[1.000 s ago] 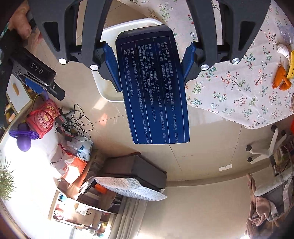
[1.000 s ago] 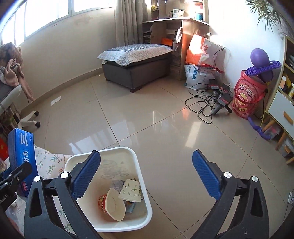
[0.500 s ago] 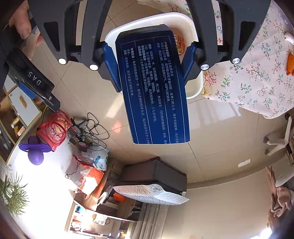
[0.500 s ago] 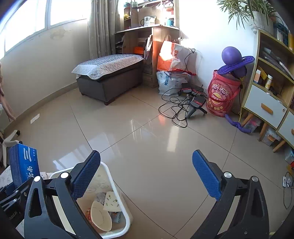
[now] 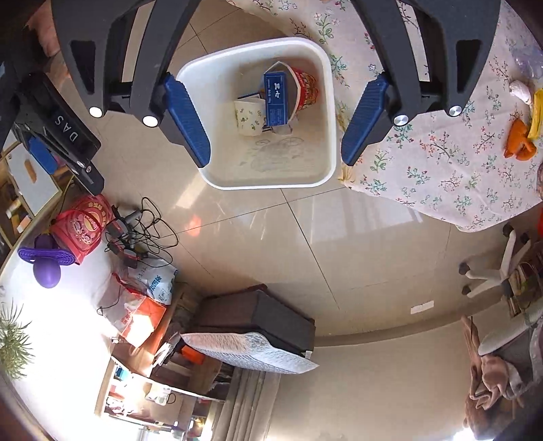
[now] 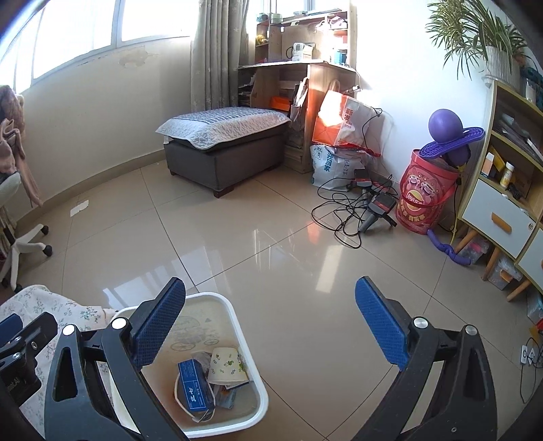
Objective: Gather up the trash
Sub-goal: 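Move both open tools back over the table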
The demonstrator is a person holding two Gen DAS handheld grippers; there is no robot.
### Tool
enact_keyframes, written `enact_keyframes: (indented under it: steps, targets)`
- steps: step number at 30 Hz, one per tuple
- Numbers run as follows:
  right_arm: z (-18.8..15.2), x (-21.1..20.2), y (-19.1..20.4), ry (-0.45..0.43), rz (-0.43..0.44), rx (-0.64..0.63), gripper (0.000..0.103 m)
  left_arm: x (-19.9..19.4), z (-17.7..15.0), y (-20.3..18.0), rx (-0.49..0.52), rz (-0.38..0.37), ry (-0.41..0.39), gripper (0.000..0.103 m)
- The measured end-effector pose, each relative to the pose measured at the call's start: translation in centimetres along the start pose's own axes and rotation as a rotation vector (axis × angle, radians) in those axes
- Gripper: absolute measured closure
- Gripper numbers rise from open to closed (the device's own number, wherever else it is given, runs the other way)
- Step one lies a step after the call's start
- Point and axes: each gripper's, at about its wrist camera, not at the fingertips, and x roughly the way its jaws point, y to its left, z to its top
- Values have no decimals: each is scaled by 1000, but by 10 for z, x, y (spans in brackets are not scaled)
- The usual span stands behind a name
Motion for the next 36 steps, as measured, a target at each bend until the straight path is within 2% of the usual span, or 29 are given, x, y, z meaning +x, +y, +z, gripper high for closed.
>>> enact_keyframes:
  steps: [5,14,25,36]
  targets:
    - [-6,-18,40,-14,58,-62,7,-23,-5,25,-26,141,-75,17]
    - [-15,-49,102,-70,124,-176,7,-61,-21,82,-94,302,-149,16]
    - [-28,-75,161,-53,237,-229,7,-91,-45,151,-189,410,-161,13]
    - [-53,-98,231,-57,305,-359,7,-116,-69,220,-288,491,-148,12]
